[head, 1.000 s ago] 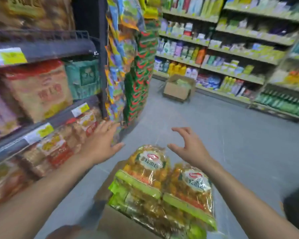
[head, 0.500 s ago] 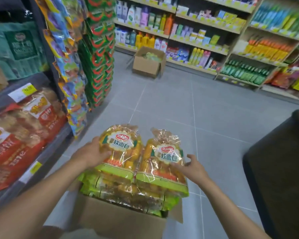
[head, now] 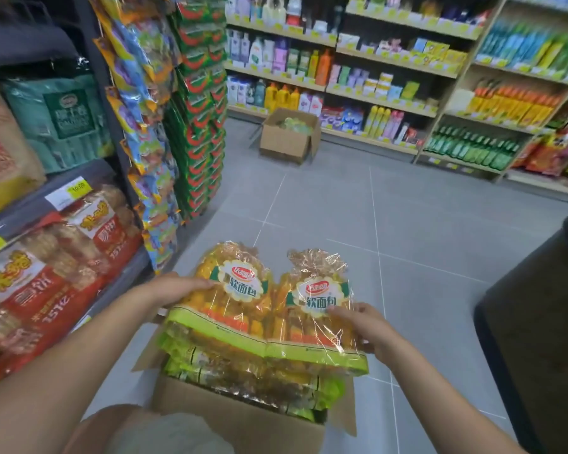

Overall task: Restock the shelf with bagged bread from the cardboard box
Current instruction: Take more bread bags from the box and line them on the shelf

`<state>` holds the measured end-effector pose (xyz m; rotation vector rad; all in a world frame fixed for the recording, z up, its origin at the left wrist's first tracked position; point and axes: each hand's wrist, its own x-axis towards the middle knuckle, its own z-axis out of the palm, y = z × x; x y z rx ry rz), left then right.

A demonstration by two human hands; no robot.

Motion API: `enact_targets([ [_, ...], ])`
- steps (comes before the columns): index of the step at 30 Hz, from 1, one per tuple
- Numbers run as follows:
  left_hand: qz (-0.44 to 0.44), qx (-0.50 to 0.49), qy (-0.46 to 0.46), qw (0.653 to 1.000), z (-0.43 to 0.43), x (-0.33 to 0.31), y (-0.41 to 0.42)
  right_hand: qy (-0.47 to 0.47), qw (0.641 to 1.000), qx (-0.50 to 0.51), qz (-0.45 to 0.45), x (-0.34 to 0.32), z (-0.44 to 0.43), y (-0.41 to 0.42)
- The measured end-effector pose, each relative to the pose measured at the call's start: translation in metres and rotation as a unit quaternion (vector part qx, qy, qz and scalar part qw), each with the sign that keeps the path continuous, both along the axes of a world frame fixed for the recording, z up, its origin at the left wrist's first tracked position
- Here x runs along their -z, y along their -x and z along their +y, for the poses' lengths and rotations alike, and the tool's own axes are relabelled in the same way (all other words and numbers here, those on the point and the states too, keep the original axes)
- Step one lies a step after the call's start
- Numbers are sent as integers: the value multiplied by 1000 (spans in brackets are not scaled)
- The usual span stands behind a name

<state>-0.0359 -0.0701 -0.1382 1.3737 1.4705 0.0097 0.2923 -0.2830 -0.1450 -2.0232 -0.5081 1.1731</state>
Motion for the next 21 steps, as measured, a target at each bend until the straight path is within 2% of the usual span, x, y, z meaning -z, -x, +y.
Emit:
enact_targets([
  [5,-73,-3,0,997,-5,-2,-4,-26,999,-10,-29,-6,8,3],
  [14,-137,-1,-106,985,-6,-14,-8,-69,997,-8,-46,-26,20,1],
  [21,-195,-44,-219,955,1,-56,25,-155,986,-19,-50,-65,55,6],
])
